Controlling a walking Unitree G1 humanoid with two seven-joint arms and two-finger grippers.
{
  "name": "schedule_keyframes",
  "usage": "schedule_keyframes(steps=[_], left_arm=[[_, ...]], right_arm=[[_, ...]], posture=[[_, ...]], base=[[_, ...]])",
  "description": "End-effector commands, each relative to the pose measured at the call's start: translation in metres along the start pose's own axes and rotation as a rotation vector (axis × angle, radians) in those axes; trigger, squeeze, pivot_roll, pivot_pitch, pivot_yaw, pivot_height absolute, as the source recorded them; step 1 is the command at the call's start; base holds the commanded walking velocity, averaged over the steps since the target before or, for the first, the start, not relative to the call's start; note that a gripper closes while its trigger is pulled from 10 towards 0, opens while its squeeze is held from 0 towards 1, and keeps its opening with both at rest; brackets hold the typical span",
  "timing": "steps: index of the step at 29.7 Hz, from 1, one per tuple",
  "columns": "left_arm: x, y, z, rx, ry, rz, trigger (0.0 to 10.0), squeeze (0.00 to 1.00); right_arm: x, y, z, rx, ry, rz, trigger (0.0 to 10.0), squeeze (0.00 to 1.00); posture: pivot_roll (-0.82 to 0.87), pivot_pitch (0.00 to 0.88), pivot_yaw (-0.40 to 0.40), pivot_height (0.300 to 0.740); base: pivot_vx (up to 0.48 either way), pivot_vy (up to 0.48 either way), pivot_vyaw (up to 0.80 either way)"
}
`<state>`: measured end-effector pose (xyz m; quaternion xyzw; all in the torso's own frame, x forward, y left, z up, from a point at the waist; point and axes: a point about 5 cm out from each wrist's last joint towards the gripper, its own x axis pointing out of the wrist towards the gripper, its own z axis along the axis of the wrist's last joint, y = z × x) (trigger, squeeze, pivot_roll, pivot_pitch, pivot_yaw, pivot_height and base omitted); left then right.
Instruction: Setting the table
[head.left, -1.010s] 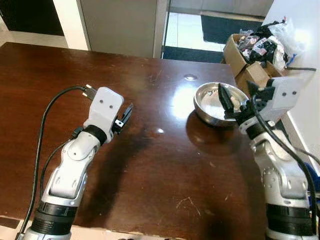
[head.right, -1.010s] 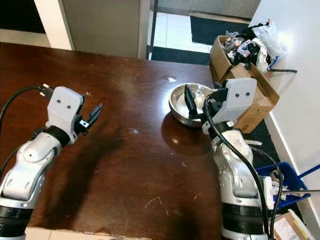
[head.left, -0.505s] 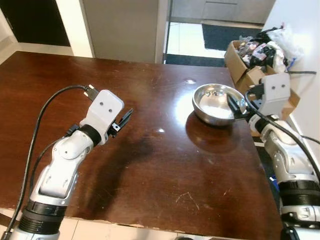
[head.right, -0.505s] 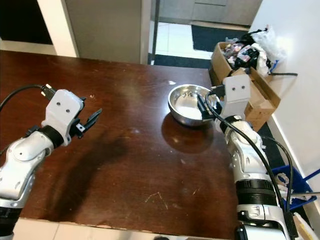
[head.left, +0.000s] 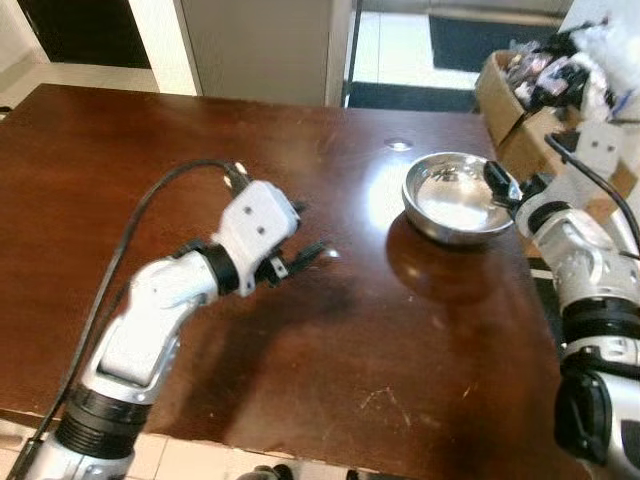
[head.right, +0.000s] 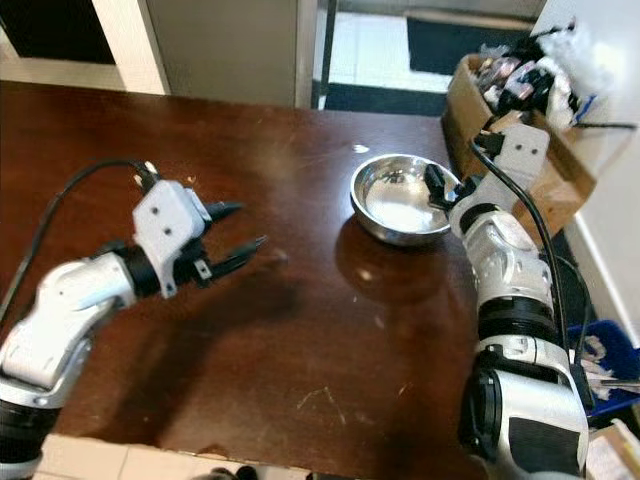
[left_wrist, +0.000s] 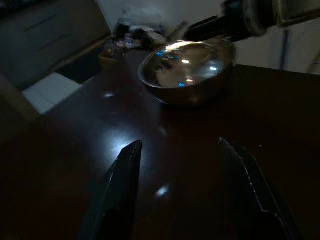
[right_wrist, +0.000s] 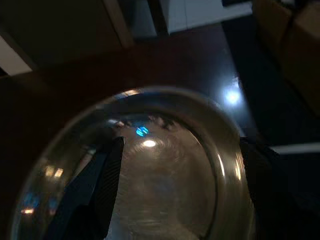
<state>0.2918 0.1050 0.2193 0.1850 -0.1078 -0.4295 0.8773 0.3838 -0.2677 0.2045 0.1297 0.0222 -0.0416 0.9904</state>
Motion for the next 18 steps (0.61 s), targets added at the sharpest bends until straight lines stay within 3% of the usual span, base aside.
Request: schedule_keyframes(steps=[1,7,13,14,16,18], left_arm=[[-0.002,-0.004,0.009,-0.02,-0.029,-0.062,10.0,0.12],[-0.005,-0.005,0.023,0.021,-0.056,-0.208,10.0,0.11],[-0.002,-0.005,0.027,0.026,-0.067,-0.231,10.0,0.11],[-0.002,-0.005,0.028,0.021,-0.066,-0.235,10.0,0.11],[-0.003,-0.004,0.027,0.011,-0.057,-0.226,10.0,0.11],[-0.003,-0.004,0.027,0.009,-0.056,-0.227,10.0,0.11]], right_arm=[[0.001,-0.004,-0.006,-0.005,0.034,-0.024,10.0,0.0],[0.003,-0.013,-0.012,-0.02,0.081,-0.11,10.0,0.0],[0.003,-0.018,-0.012,-0.02,0.087,-0.139,10.0,0.0],[0.004,-0.018,-0.009,-0.021,0.075,-0.135,10.0,0.0],[0.006,-0.015,0.017,-0.132,-0.039,-0.091,10.0,0.0],[0.006,-0.013,0.024,-0.168,-0.068,-0.074,10.0,0.0]], posture=[[-0.04,0.132,0.102,0.74],[-0.02,0.138,0.115,0.74],[-0.02,0.133,0.119,0.74],[-0.02,0.132,0.119,0.74],[-0.03,0.13,0.121,0.74],[-0.03,0.13,0.121,0.74]], base=[[0.0,0.0,0.0],[0.0,0.0,0.0],[0.0,0.0,0.0],[0.0,0.0,0.0],[0.0,0.0,0.0],[0.0,0.0,0.0]])
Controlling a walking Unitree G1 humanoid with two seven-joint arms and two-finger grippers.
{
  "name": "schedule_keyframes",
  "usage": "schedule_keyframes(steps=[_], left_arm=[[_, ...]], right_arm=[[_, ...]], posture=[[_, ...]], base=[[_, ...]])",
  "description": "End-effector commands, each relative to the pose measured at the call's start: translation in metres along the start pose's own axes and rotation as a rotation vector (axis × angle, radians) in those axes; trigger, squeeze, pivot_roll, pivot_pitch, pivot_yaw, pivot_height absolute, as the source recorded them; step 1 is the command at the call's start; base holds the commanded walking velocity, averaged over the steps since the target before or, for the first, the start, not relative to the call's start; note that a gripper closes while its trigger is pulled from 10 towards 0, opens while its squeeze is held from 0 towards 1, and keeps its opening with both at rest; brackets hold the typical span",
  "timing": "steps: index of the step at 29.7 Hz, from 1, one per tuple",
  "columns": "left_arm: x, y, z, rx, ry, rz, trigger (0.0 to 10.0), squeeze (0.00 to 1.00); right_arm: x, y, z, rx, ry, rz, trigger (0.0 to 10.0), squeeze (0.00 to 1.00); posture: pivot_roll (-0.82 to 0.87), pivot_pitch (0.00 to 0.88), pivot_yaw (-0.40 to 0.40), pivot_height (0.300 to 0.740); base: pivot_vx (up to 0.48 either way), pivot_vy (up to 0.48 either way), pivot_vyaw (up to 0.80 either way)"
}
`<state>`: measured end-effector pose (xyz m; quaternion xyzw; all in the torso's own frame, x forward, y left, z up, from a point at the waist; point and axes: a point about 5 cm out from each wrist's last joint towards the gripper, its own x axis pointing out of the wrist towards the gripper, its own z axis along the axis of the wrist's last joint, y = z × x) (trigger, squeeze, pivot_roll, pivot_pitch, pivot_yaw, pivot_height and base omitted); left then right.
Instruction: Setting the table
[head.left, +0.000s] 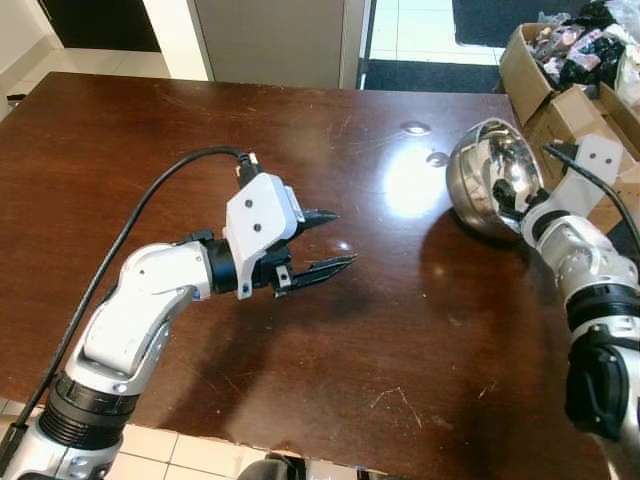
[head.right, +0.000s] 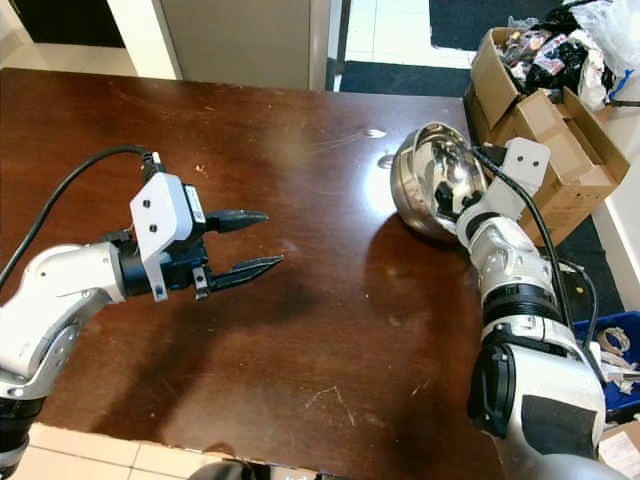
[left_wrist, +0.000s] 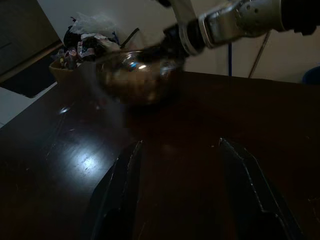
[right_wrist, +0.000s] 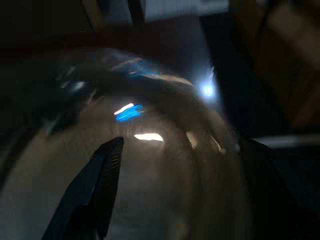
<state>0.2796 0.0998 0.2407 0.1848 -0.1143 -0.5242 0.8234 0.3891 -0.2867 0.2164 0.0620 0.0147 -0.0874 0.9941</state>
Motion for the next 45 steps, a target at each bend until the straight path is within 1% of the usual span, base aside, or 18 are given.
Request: schedule_keyframes(steps=[1,3,4,5,6,9,12,14,22,23,24,25,26,27,30,33,37,45], left_arm=[[0.0,-0.001,0.002,0.003,0.003,-0.017,10.0,0.11],[0.002,-0.002,0.001,-0.001,0.003,-0.019,10.0,0.11],[0.002,-0.002,0.001,-0.001,0.003,-0.019,10.0,0.11],[0.003,-0.002,0.0,-0.004,0.004,-0.021,10.0,0.11],[0.003,-0.002,0.0,-0.005,0.004,-0.021,10.0,0.11],[0.003,-0.002,0.0,-0.007,0.004,-0.023,10.0,0.12],[0.003,-0.002,0.0,-0.009,0.004,-0.023,10.0,0.12],[0.004,-0.002,0.0,-0.01,0.005,-0.023,10.0,0.12],[0.004,-0.002,0.0,-0.01,0.005,-0.023,10.0,0.12],[0.003,-0.002,0.0,-0.01,0.006,-0.023,10.0,0.12],[0.001,-0.002,0.0,-0.009,0.013,-0.013,10.0,0.11],[0.001,-0.002,0.0,-0.009,0.013,-0.013,10.0,0.11],[0.0,-0.002,0.0,-0.01,0.015,-0.01,10.0,0.12],[0.0,-0.002,0.0,-0.01,0.016,-0.007,10.0,0.11],[0.0,-0.003,-0.001,-0.015,0.014,-0.003,10.0,0.11],[0.0,-0.003,-0.001,-0.016,0.014,-0.002,10.0,0.11],[0.0,-0.003,-0.001,-0.019,0.015,0.008,10.0,0.11],[0.0,-0.003,-0.001,-0.02,0.014,0.017,10.0,0.12]], right_arm=[[0.0,0.001,0.008,-0.033,-0.038,0.016,10.0,0.0],[0.0,0.004,0.023,-0.096,-0.109,0.053,10.0,0.0],[0.0,0.004,0.023,-0.096,-0.109,0.053,10.0,0.0],[0.0,0.007,0.03,-0.125,-0.142,0.086,10.0,0.0],[0.0,0.009,0.031,-0.133,-0.148,0.099,10.0,0.0],[0.0,0.009,0.031,-0.128,-0.139,0.09,10.0,0.0],[0.0,0.006,0.028,-0.102,-0.124,0.076,10.0,0.0],[0.001,0.004,0.022,-0.05,-0.099,0.08,10.0,0.0],[0.001,0.004,0.022,-0.05,-0.099,0.08,10.0,0.0],[0.001,0.004,0.018,-0.02,-0.077,0.088,10.0,0.0],[0.002,0.016,-0.003,0.117,0.028,0.197,10.0,0.0],[0.002,0.016,-0.003,0.117,0.028,0.197,10.0,0.0],[0.001,0.02,-0.009,0.156,0.059,0.23,10.0,0.0],[0.001,0.022,-0.013,0.176,0.08,0.239,10.0,0.0],[0.0,0.025,-0.023,0.179,0.128,0.256,10.0,0.0],[-0.001,0.025,-0.026,0.181,0.139,0.26,10.0,0.0],[-0.003,0.027,-0.043,0.154,0.214,0.248,10.0,0.0],[-0.003,0.03,-0.045,0.146,0.235,0.28,10.0,0.0]], posture=[[-0.03,0.13,0.121,0.74],[-0.04,0.129,0.122,0.74],[-0.04,0.129,0.122,0.74],[-0.05,0.13,0.123,0.74],[-0.05,0.13,0.123,0.74],[-0.06,0.13,0.12,0.74],[-0.06,0.13,0.121,0.74],[-0.05,0.131,0.12,0.74],[-0.05,0.131,0.12,0.74],[-0.05,0.13,0.12,0.74],[-0.03,0.123,0.109,0.74],[-0.03,0.123,0.109,0.74],[-0.03,0.123,0.109,0.74],[-0.03,0.122,0.107,0.74],[-0.03,0.123,0.102,0.74],[-0.03,0.123,0.102,0.74],[-0.03,0.121,0.093,0.74],[-0.03,0.121,0.091,0.74]], base=[[0.0,0.0,0.0],[0.0,0.0,0.0],[0.0,0.0,0.0],[0.0,0.0,0.0],[0.0,0.0,0.0],[0.0,0.0,0.0],[0.0,0.0,0.0],[0.0,0.0,0.0],[0.0,0.0,0.0],[0.0,0.0,0.0],[0.0,0.0,0.0],[0.0,0.0,0.0],[0.0,0.0,0.0],[0.0,0.0,0.0],[0.0,0.0,0.0],[0.0,0.0,0.0],[0.0,0.0,0.0],[0.0,0.0,0.0]])
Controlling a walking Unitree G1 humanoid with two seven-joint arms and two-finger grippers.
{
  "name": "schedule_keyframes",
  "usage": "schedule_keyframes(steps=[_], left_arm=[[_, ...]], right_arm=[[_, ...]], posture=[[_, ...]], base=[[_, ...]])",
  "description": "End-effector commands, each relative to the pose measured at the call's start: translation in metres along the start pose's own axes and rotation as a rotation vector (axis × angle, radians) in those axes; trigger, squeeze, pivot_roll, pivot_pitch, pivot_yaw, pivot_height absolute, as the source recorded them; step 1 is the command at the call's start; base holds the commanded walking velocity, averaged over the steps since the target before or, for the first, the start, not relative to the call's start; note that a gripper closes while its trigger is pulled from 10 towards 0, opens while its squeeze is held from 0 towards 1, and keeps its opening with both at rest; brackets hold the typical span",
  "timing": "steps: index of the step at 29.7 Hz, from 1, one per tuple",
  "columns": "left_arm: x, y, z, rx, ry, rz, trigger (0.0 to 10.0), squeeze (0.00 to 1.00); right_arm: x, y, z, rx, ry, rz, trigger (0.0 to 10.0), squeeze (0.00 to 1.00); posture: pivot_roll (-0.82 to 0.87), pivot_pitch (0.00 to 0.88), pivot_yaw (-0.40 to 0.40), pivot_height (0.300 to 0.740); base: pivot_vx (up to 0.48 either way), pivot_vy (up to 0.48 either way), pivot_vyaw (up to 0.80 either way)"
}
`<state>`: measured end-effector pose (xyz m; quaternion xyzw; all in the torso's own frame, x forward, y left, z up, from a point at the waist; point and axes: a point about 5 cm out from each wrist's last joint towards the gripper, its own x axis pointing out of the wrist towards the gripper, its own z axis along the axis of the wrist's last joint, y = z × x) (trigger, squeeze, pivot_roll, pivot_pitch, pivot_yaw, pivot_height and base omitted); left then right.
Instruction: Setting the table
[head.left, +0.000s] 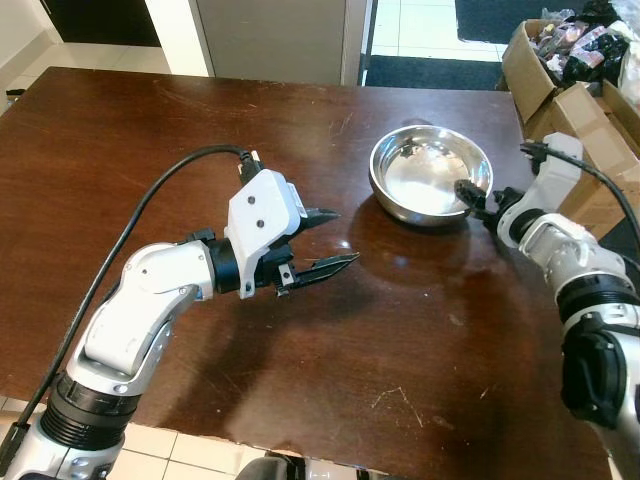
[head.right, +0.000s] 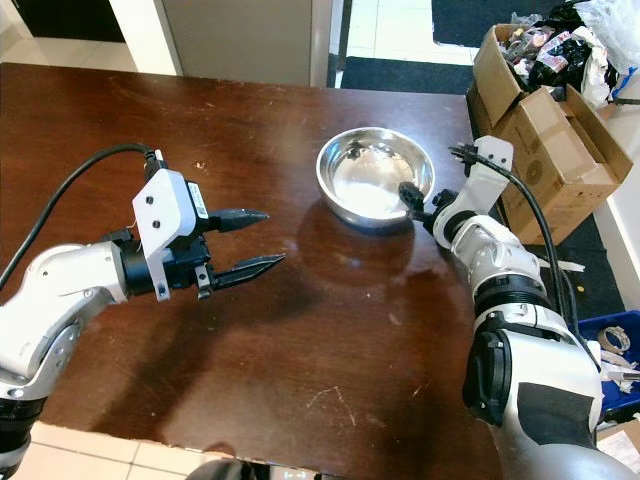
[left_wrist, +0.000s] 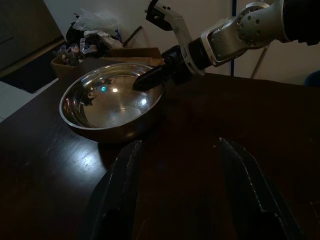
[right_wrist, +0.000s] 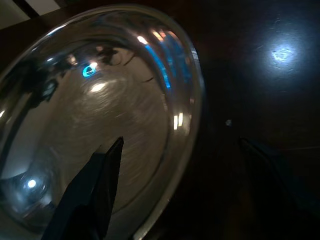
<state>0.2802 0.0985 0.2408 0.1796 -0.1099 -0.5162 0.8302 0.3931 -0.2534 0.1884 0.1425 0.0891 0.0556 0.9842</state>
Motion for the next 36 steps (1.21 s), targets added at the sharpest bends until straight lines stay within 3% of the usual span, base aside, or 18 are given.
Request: schedule_keyframes(steps=[1,3,5,7,8,9,16,22,27,33,35,36], left_arm=[[-0.001,-0.003,-0.002,-0.007,0.007,-0.001,10.0,0.12],[-0.001,-0.003,-0.002,-0.009,0.006,0.004,10.0,0.12],[0.0,-0.003,-0.002,-0.011,0.004,0.008,10.0,0.11],[0.0,-0.003,-0.002,-0.011,0.004,0.008,10.0,0.11],[0.0,-0.003,-0.002,-0.012,0.003,0.009,10.0,0.11],[0.0,-0.003,-0.002,-0.013,0.003,0.011,10.0,0.11],[0.0,-0.003,-0.003,-0.012,0.005,0.024,10.0,0.12],[0.002,-0.002,-0.003,-0.011,0.003,0.033,10.0,0.11],[0.003,-0.001,-0.005,-0.011,0.0,0.048,10.0,0.11],[0.003,0.005,-0.014,-0.007,0.03,0.162,10.0,0.11],[-0.002,0.011,-0.018,-0.021,0.04,0.245,10.0,0.11],[-0.006,0.013,-0.019,-0.037,0.042,0.283,10.0,0.11]], right_arm=[[0.0,0.0,-0.012,0.001,0.054,0.016,10.0,0.0],[0.001,0.004,-0.01,-0.01,0.058,0.05,10.0,0.0],[0.002,0.005,-0.01,-0.036,0.077,0.055,5.0,0.0],[0.002,0.005,-0.011,-0.045,0.083,0.051,5.0,0.0],[0.002,0.005,-0.012,-0.042,0.087,0.047,1.7,0.0],[0.002,0.004,-0.014,-0.026,0.089,0.037,0.0,0.0],[0.0,0.0,-0.025,0.12,0.088,0.01,0.0,0.0],[-0.001,0.004,-0.021,0.241,0.014,0.091,0.0,0.0],[0.0,0.011,-0.01,0.279,-0.049,0.17,0.0,0.0],[-0.007,0.032,0.004,0.293,-0.135,0.322,0.0,0.0],[-0.02,0.05,0.002,0.238,-0.154,0.378,0.0,0.0],[-0.026,0.059,-0.001,0.223,-0.158,0.398,0.8,0.0]], posture=[[-0.03,0.123,0.085,0.74],[-0.03,0.123,0.083,0.74],[-0.04,0.126,0.081,0.74],[-0.04,0.126,0.081,0.74],[-0.04,0.126,0.081,0.74],[-0.04,0.126,0.081,0.74],[-0.03,0.126,0.073,0.74],[-0.04,0.122,0.072,0.74],[-0.05,0.119,0.071,0.74],[-0.08,0.111,0.065,0.74],[-0.09,0.11,0.064,0.74],[-0.1,0.11,0.065,0.74]], base=[[0.0,0.0,0.0],[0.0,0.0,0.0],[0.0,0.0,0.0],[0.0,0.0,0.0],[0.0,0.0,0.0],[0.0,0.0,0.0],[0.0,0.0,0.0],[0.0,0.0,0.0],[0.0,0.0,0.0],[0.0,0.0,0.0],[0.0,0.0,0.0],[0.0,0.0,0.0]])
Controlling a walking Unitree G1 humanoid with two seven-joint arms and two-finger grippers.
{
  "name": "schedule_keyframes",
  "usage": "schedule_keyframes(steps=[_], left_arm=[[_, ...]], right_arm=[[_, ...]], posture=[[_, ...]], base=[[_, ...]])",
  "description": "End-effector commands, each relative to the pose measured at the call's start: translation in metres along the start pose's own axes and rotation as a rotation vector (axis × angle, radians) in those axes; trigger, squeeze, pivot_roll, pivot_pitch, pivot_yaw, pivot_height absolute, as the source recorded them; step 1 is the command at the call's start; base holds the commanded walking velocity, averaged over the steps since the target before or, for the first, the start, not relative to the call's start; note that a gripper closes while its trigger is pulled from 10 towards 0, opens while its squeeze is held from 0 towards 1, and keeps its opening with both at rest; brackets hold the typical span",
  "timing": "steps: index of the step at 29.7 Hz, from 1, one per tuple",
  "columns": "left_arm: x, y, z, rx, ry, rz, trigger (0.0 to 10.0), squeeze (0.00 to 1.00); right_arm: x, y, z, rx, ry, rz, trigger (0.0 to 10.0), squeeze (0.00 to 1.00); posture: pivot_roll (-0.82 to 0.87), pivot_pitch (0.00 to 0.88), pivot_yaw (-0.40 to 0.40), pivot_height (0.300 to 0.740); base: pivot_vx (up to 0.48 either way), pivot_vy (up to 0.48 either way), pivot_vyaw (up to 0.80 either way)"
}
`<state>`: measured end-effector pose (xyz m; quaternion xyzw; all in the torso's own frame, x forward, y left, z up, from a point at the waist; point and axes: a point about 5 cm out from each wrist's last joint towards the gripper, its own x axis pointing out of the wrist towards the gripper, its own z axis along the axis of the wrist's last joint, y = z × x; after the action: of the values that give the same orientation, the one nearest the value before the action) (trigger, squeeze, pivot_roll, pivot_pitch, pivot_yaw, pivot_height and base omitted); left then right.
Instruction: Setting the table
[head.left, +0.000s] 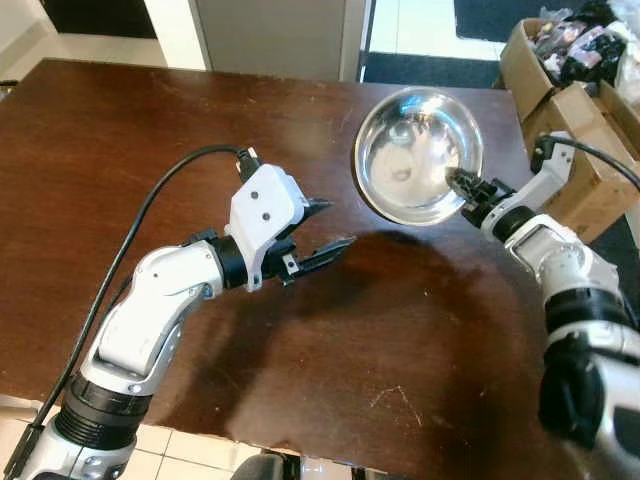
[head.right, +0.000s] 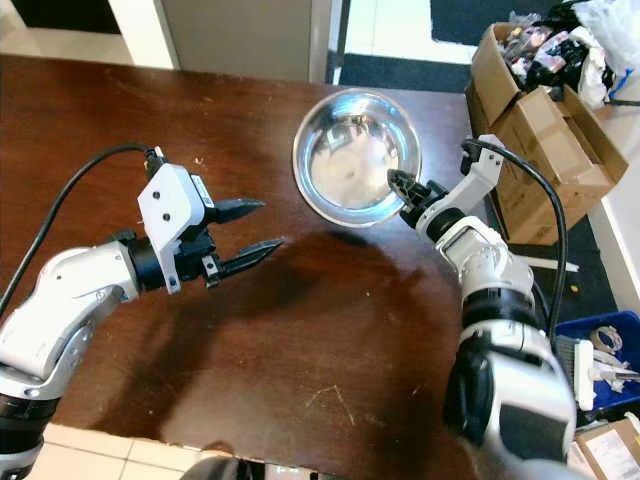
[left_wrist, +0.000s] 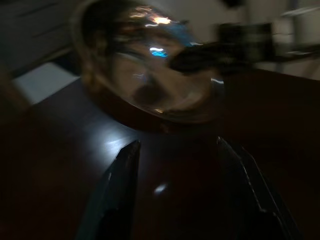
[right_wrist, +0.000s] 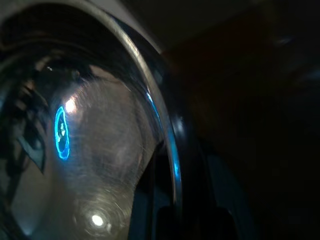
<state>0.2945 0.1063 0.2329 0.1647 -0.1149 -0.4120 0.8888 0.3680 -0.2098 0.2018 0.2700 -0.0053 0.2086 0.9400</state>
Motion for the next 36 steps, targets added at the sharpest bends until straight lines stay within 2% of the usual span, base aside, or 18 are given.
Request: schedule_keyframes(steps=[1,4,7,10,11,16,22,23,24,26,29,30,31,32,33,34,35,36], left_arm=[[-0.009,0.006,-0.005,-0.036,0.018,0.085,10.0,0.1],[-0.022,0.012,-0.004,-0.095,0.018,0.148,10.0,0.09],[-0.03,0.013,-0.003,-0.102,0.02,0.155,10.0,0.09],[-0.046,0.016,0.001,-0.097,0.032,0.179,10.0,0.09],[-0.049,0.017,0.001,-0.094,0.033,0.183,10.0,0.09],[-0.052,0.018,0.001,-0.092,0.042,0.195,10.0,0.09],[-0.055,0.017,-0.003,-0.095,0.066,0.196,10.0,0.09],[-0.056,0.016,-0.004,-0.097,0.071,0.193,10.0,0.09],[-0.056,0.016,-0.004,-0.099,0.074,0.189,10.0,0.09],[-0.056,0.014,-0.005,-0.103,0.076,0.182,10.0,0.09],[-0.055,0.013,-0.006,-0.105,0.076,0.179,10.0,0.09],[-0.054,0.013,-0.006,-0.107,0.076,0.179,10.0,0.09],[-0.054,0.013,-0.006,-0.107,0.076,0.179,10.0,0.09],[-0.053,0.013,-0.007,-0.109,0.076,0.178,10.0,0.09],[-0.053,0.012,-0.008,-0.112,0.079,0.174,10.0,0.09],[-0.053,0.012,-0.008,-0.112,0.079,0.174,10.0,0.09],[-0.053,0.011,-0.008,-0.112,0.08,0.173,10.0,0.09],[-0.053,0.011,-0.008,-0.111,0.082,0.17,10.0,0.09]], right_arm=[[-0.005,0.023,-0.006,-0.018,0.003,0.056,10.0,0.0],[-0.016,0.042,-0.026,-0.029,0.027,0.025,10.0,0.0],[-0.021,0.05,-0.037,-0.018,0.054,0.016,10.0,0.0],[-0.038,0.08,-0.056,-0.034,0.134,0.061,10.0,0.0],[-0.04,0.082,-0.057,-0.051,0.155,0.057,10.0,0.0],[-0.052,0.074,-0.056,-0.196,0.26,-0.035,10.0,0.0],[-0.065,0.062,-0.058,-0.265,0.357,-0.088,10.0,0.0],[-0.068,0.057,-0.058,-0.281,0.379,-0.111,10.0,0.17],[-0.072,0.054,-0.059,-0.288,0.396,-0.127,10.0,0.57],[-0.075,0.051,-0.06,-0.287,0.422,-0.131,10.0,1.0],[-0.077,0.052,-0.061,-0.285,0.431,-0.121,10.0,1.0],[-0.075,0.052,-0.053,-0.323,0.396,-0.137,10.0,1.0],[-0.075,0.052,-0.053,-0.323,0.396,-0.137,10.0,1.0],[-0.074,0.052,-0.047,-0.345,0.362,-0.145,10.0,1.0],[-0.071,0.054,-0.031,-0.36,0.301,-0.143,10.0,1.0],[-0.071,0.054,-0.028,-0.36,0.29,-0.141,10.0,1.0],[-0.071,0.054,-0.023,-0.352,0.276,-0.144,10.0,0.0],[-0.071,0.052,-0.021,-0.331,0.271,-0.157,10.0,0.0]], posture=[[-0.1,0.11,0.066,0.74],[-0.1,0.11,0.062,0.74],[-0.1,0.11,0.057,0.74],[-0.09,0.109,0.054,0.74],[-0.1,0.109,0.051,0.74],[-0.11,0.101,0.04,0.74],[-0.12,0.092,0.03,0.74],[-0.12,0.088,0.028,0.74],[-0.12,0.088,0.028,0.74],[-0.13,0.085,0.028,0.74],[-0.13,0.085,0.028,0.74],[-0.13,0.085,0.028,0.74],[-0.13,0.085,0.028,0.74],[-0.13,0.08,0.031,0.74],[-0.13,0.08,0.031,0.74],[-0.13,0.08,0.031,0.74],[-0.13,0.08,0.031,0.74],[-0.14,0.081,0.037,0.74]], base=[[0.0,0.0,0.0],[0.0,0.0,0.0],[0.0,0.0,0.0],[0.0,0.0,0.0],[0.0,0.0,0.0],[0.0,0.0,0.0],[0.0,0.0,0.0],[0.0,0.0,0.0],[0.0,0.0,0.0],[0.0,0.0,0.0],[0.0,0.0,0.0],[0.0,0.0,0.0],[0.0,0.0,0.0],[0.0,0.0,0.0],[0.0,0.0,0.0],[0.0,0.0,0.0],[0.0,0.0,0.0],[0.0,0.0,0.0]])
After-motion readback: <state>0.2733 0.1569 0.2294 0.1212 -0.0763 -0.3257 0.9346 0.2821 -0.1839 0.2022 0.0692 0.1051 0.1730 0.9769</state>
